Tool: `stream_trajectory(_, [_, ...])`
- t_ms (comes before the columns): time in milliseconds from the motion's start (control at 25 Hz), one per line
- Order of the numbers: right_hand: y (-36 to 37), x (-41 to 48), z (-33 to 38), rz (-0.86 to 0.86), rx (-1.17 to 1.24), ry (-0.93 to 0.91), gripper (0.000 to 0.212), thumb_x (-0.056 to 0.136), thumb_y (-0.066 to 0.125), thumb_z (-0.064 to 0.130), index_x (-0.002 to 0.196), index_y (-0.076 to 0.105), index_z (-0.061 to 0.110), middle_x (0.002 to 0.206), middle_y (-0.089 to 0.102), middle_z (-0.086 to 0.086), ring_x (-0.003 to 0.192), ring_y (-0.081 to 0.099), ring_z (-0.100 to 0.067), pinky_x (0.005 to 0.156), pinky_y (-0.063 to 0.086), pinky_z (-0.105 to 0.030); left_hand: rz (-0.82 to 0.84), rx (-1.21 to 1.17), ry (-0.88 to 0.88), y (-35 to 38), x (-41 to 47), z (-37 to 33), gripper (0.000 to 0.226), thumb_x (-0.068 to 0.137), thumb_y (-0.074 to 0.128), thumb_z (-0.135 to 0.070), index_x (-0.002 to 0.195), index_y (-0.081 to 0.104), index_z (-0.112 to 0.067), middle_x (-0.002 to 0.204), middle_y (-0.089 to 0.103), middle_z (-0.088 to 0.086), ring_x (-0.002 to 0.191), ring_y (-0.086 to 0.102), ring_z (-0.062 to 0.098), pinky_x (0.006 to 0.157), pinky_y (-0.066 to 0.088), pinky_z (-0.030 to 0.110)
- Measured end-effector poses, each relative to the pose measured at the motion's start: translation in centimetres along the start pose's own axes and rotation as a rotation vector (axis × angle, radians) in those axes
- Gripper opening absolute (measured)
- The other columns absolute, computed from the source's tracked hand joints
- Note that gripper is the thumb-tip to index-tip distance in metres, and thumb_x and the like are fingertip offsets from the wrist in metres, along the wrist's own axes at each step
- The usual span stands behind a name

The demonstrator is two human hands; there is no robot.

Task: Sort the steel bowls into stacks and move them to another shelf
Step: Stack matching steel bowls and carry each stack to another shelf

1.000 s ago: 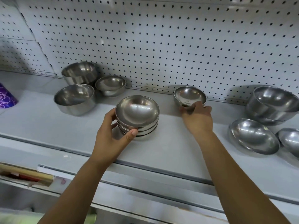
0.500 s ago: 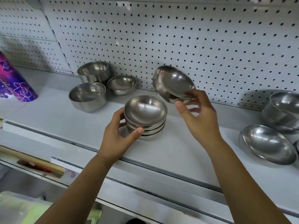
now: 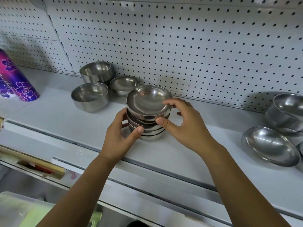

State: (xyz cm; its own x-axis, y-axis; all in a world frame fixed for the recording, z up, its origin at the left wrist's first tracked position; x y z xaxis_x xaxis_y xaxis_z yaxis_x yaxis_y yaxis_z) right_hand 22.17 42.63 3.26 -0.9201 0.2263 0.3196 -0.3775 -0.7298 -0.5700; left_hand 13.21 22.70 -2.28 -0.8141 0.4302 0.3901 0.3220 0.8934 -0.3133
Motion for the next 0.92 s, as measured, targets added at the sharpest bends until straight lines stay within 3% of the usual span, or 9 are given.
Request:
stream_trajectory(120, [0.3,-0.2,-0.3,0.018,-0.017,-0.005,0.065,0.084,0.069,0.063,0.142,0.052,0.042,0.138,0.055,0.023,0.135,0.042,0.001,0.113,0.042,-0.036,0.0,-0.017,-0.009,-0.1,0.0,0.2,0.075,0.086,0.064,-0.059,0.148,0.047,-0.021,0.138,0.062,-0.01,0.128,0.059,0.009,0.104,0.051,0.028])
stream_trajectory(240, [0.4,-0.6,-0.5,0.047,0.0,0.024,0.071,0.086,0.066,0.063,0.151,0.044,0.046,0.147,0.048,0.029,0.139,0.04,0.0,0.116,0.04,-0.039,-0.008,-0.034,-0.014,0.0,0.0,0.0,0.076,0.086,0.064,-0.062,0.147,0.048,-0.02,0.136,0.063,-0.009,0.126,0.06,0.011,0.101,0.052,0.027])
stream_trajectory(400, [0.9,-1.4,-0.1,0.067,0.089,0.06,0.078,0.088,0.063,0.061,0.156,0.028,0.051,0.156,0.037,0.03,0.143,0.038,0.004,0.121,0.036,-0.034,-0.011,-0.058,-0.031,0.1,0.0,0.0,0.072,0.084,0.066,-0.057,0.143,0.05,-0.018,0.131,0.064,-0.007,0.122,0.062,0.01,0.096,0.053,0.022])
stream_trajectory(520, [0.9,-1.9,-0.2,0.037,0.119,0.12,0.088,0.083,0.06,0.065,0.158,0.017,0.052,0.153,0.044,0.024,0.137,0.043,0.008,0.119,0.038,-0.032,0.011,-0.068,-0.046,0.1,0.1,-0.1,0.073,0.08,0.068,-0.061,0.138,0.052,-0.02,0.126,0.065,-0.009,0.118,0.063,0.009,0.097,0.055,0.025])
stream_trajectory(600, [0.6,-2.5,-0.3,0.004,0.136,0.139,0.091,0.084,0.06,0.062,0.161,0.013,0.047,0.144,0.043,0.037,0.129,0.043,0.019,0.118,0.037,-0.027,0.058,-0.076,-0.055,0.5,0.3,-0.4,0.074,0.079,0.07,-0.062,0.139,0.051,-0.023,0.129,0.065,-0.01,0.12,0.062,0.009,0.099,0.054,0.028])
stream_trajectory(680, [-0.1,-3.4,-0.6,-0.07,0.167,0.168,0.091,0.086,0.06,0.058,0.163,0.014,0.039,0.146,0.04,0.038,0.125,0.042,0.024,0.115,0.038,-0.023,0.136,-0.096,-0.066,1.4,0.6,-0.8,0.081,0.077,0.071,-0.063,0.144,0.046,-0.026,0.136,0.06,-0.013,0.125,0.059,0.005,0.099,0.053,0.023])
stream_trajectory(800, [-1.6,-5.7,-1.4,-0.209,0.179,0.246,0.086,0.088,0.06,0.056,0.162,0.021,0.036,0.157,0.042,0.021,0.13,0.047,0.014,0.113,0.041,-0.022,0.262,-0.19,-0.065,3.7,0.9,-1.8,0.091,0.075,0.073,-0.061,0.152,0.036,-0.029,0.139,0.055,-0.024,0.129,0.055,-0.001,0.097,0.051,0.015])
stream_trajectory(920, [-3.1,-8.6,-1.9,-0.382,0.152,0.326,0.078,0.089,0.061,0.054,0.158,0.032,0.033,0.149,0.051,0.018,0.127,0.053,0.007,0.108,0.044,-0.021,0.376,-0.283,-0.058,5.9,1.4,-2.5,0.092,0.074,0.076,-0.055,0.153,0.035,-0.031,0.133,0.057,-0.031,0.128,0.056,-0.002,0.097,0.052,0.016])
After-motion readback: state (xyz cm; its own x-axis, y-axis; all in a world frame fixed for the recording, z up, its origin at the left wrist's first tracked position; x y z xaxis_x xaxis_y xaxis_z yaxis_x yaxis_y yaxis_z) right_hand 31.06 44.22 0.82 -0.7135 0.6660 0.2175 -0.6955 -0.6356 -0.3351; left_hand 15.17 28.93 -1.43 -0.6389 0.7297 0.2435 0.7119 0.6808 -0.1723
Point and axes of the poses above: each hand's wrist, its own x-axis towards the middle knuckle, its own y-axis out of the palm, z = x × y, the point moved 5 cm from there along x, towards the middle knuckle
